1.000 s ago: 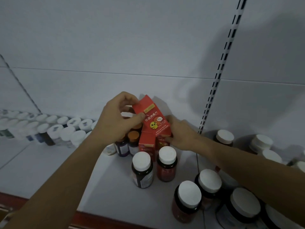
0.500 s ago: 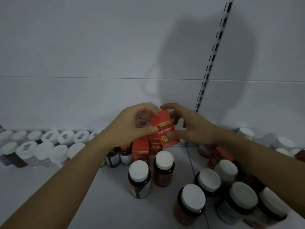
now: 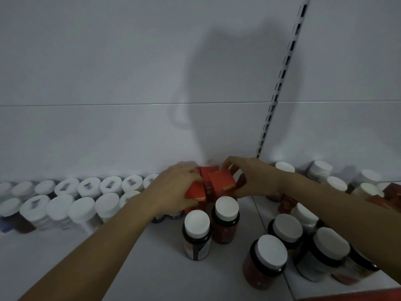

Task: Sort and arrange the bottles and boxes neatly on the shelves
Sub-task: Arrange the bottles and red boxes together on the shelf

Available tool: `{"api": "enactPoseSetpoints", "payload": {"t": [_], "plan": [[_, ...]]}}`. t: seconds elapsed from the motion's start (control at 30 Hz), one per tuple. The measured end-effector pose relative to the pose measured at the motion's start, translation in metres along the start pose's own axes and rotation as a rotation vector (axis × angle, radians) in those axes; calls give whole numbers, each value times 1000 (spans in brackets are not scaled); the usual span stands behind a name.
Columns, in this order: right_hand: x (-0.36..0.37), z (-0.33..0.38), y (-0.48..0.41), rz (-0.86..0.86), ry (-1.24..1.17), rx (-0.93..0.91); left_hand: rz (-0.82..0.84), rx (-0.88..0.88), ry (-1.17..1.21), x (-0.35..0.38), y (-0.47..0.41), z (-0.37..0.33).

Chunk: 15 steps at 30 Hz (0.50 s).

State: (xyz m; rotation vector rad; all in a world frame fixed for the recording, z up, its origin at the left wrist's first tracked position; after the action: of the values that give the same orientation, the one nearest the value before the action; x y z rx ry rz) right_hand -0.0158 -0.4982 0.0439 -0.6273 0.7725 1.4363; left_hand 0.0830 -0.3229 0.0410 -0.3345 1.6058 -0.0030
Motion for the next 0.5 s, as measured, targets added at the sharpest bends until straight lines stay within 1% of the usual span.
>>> {"api": "enactPoseSetpoints", "payload": {"t": [0.1,0.23,0.33,0.5], "plan": [[17,-6,-4,-35,39,51,-47,5,14,3,5,2],[29,-14,-5,-85,0,140,-39,12,-13,8,7,4],[31,-14,-5,-65,23,191,-47,23,-26,9,7,3],[43,-14,-10,-12,136,268,-64,15,-40,8,9,3]]}}
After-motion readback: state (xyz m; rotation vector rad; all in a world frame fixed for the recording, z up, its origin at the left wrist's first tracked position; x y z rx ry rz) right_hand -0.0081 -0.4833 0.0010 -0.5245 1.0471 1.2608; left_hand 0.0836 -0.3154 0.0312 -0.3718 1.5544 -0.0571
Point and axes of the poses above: each hand's wrist, its own y-axis away from the middle knuckle, its own x-axis out of the palm, z = x × y, the point moved 6 cm from there along -y, towards the middle knuckle, and after that the axes turned 7 degrees about -y, right-handed, at the moved point
